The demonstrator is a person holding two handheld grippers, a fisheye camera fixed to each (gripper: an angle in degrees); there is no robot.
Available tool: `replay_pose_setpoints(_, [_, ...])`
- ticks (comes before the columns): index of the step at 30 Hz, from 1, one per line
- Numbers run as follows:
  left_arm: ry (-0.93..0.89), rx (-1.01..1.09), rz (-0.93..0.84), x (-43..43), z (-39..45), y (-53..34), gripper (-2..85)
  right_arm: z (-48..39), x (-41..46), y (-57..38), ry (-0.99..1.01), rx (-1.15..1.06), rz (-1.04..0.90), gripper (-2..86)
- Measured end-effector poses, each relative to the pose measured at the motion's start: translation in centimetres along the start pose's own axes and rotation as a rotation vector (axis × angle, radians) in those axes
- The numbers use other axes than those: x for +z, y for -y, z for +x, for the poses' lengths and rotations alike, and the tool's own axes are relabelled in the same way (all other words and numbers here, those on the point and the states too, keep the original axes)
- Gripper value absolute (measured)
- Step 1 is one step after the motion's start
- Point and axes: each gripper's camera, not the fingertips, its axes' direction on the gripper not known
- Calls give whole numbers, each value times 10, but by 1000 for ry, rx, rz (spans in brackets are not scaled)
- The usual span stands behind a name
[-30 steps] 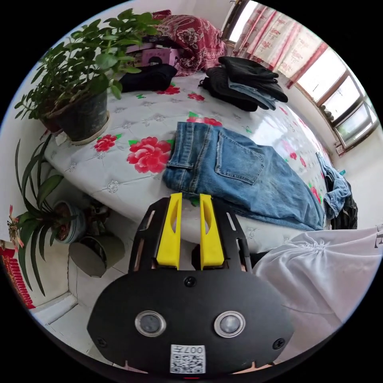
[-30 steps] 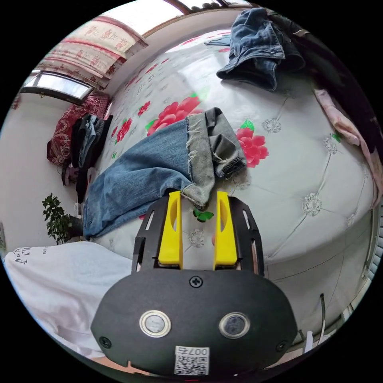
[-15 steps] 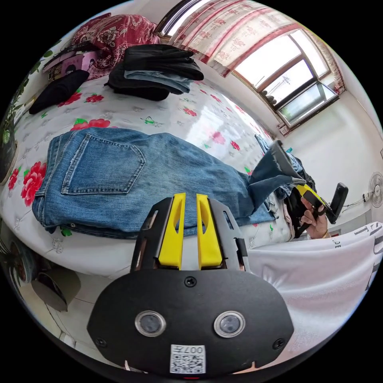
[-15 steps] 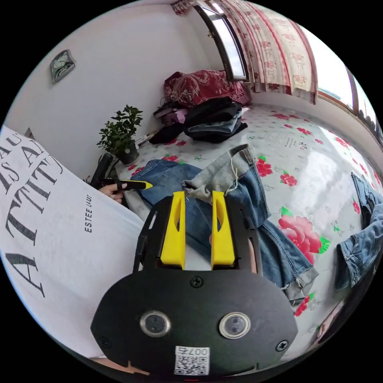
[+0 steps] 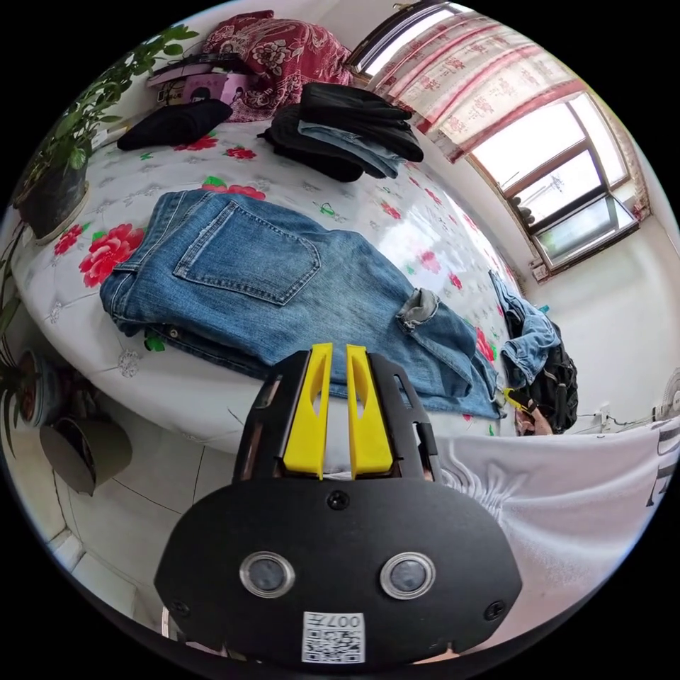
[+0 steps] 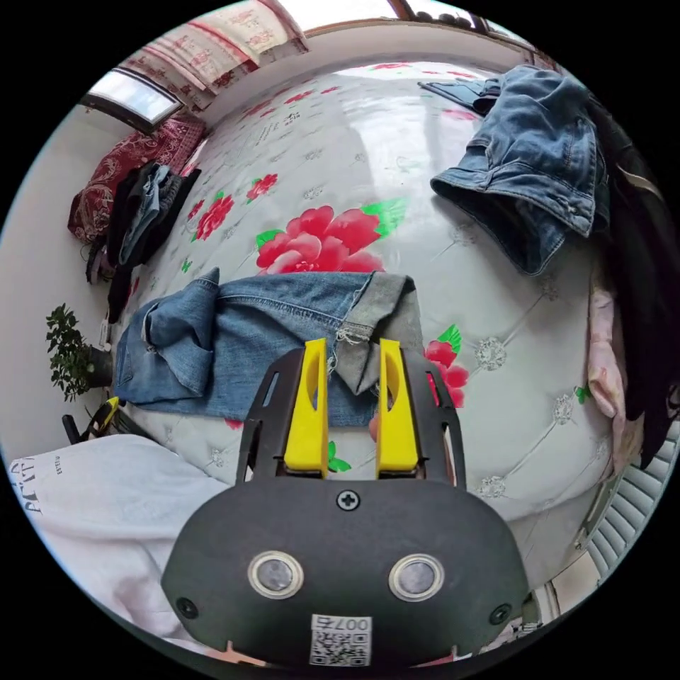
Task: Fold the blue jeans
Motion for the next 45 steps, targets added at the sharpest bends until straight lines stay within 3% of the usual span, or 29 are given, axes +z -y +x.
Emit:
replay_pose_setpoints(7, [69, 24, -5, -4, 16, -1, 30, 24, -19, 32, 110, -2, 98, 3])
replay_pose_setpoints(9, [84, 10, -9, -5, 15, -3, 26, 50, -28, 40, 232, 108, 177, 1])
replay_pose_setpoints(12, [98, -19, -8, -4, 13, -5, 26, 70, -27, 38, 125, 279, 269, 2])
replay_pose_setpoints(15, [101, -38, 3, -5, 12, -4, 27, 68, -26, 36, 173, 317, 261, 14])
replay_pose_setpoints(22, [135, -99, 14, -1, 2, -3, 42, -120, -24, 3, 189, -295, 286, 50])
replay_pose_setpoints(24, [152, -142, 19, 0, -6, -2, 47, -213, -5, -20, 245, -556, 232, 62])
replay_pose_setpoints(28, [178, -168, 30, -3, -15, 2, 51, -332, 42, -54, 273, -876, 93, 73])
replay_pose_setpoints(31, [213, -157, 33, -7, -22, 5, 53, -384, 103, -69, 91, -1012, -58, 68])
replay_pose_setpoints(34, [247, -147, 24, -9, -32, 8, 53, -386, 151, -68, -137, -1002, -192, 37])
replay_pose_setpoints(37, [279, -142, 27, -13, -44, 11, 53, -358, 114, -59, -113, -900, -61, 10])
replay_pose_setpoints(39, [273, -151, 59, -21, -57, 12, 55, -302, 48, -51, 42, -711, 121, 2])
replay_pose_setpoints(42, [255, -195, 103, -32, -78, 13, 63, -198, -24, -66, 103, -377, 330, 0])
replay_pose_setpoints(45, [250, -252, 128, -35, -102, 18, 69, -90, -37, -104, 59, -31, 353, -1])
